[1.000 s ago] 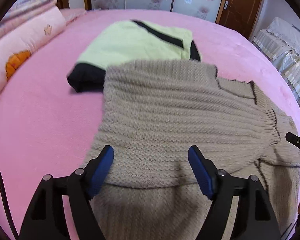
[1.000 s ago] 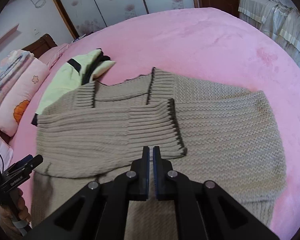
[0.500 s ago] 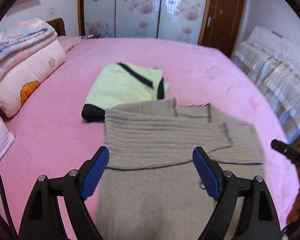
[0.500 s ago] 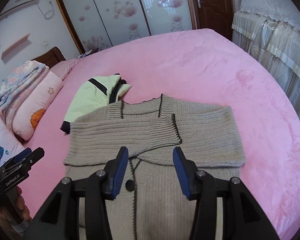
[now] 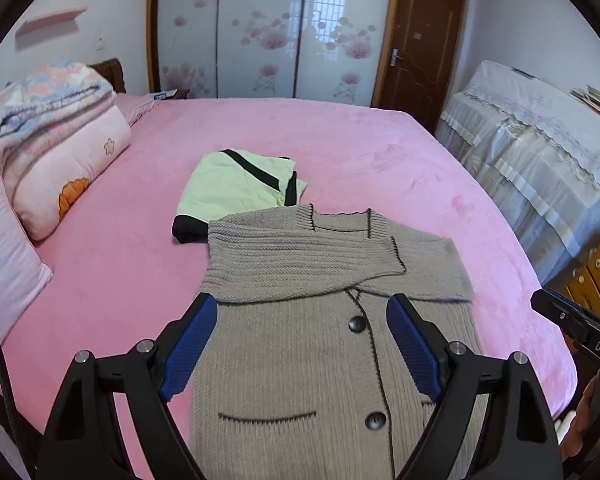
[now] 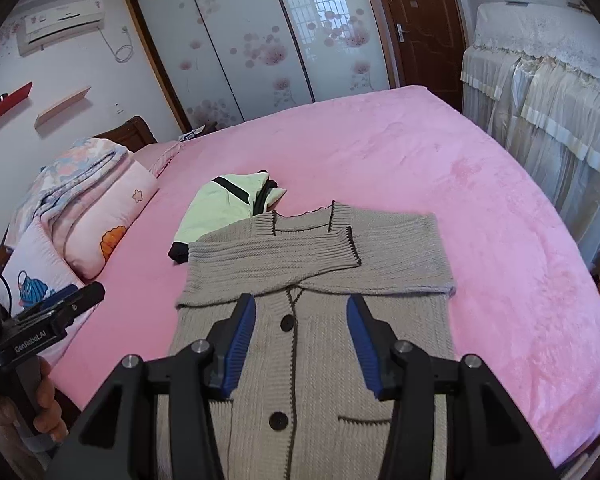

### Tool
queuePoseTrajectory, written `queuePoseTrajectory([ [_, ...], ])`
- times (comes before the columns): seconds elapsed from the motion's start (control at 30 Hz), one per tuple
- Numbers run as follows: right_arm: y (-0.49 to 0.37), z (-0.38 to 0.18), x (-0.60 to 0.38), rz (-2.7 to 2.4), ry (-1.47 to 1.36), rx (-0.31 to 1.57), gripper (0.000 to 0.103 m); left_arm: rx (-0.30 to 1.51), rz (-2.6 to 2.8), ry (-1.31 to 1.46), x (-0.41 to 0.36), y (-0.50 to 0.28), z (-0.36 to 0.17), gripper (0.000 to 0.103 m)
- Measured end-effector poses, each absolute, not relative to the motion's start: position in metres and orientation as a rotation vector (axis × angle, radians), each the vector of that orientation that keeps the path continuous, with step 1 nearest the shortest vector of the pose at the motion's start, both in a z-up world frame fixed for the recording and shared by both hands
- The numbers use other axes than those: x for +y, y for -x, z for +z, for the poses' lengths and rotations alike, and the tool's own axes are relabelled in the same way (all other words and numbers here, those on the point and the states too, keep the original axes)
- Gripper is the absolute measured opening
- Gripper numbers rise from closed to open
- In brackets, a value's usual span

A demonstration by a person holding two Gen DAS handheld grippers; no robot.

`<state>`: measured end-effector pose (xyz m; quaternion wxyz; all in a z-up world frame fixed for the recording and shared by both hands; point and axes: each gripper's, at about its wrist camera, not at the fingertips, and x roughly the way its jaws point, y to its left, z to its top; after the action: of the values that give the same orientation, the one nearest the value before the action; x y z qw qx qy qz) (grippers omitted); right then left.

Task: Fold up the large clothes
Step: 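Lift both tools and move them to the cardigan hem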

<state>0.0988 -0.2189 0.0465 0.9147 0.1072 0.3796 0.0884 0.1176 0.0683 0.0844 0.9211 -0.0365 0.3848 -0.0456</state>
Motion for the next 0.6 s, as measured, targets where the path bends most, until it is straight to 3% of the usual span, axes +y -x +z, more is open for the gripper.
queuePoseTrajectory([
  [0.4, -0.012, 0.047, -0.213, 0.179, -0.086, 0.722, 0.048, 0.787, -0.114, 0.105, 0.067, -0.031, 0.084, 0.086],
  [0.6, 0.028, 0.017, -0.216, 0.162, -0.062, 0.693, 0.048, 0.764, -0.116, 0.065, 0.077, 0.013, 0.049, 0.086],
])
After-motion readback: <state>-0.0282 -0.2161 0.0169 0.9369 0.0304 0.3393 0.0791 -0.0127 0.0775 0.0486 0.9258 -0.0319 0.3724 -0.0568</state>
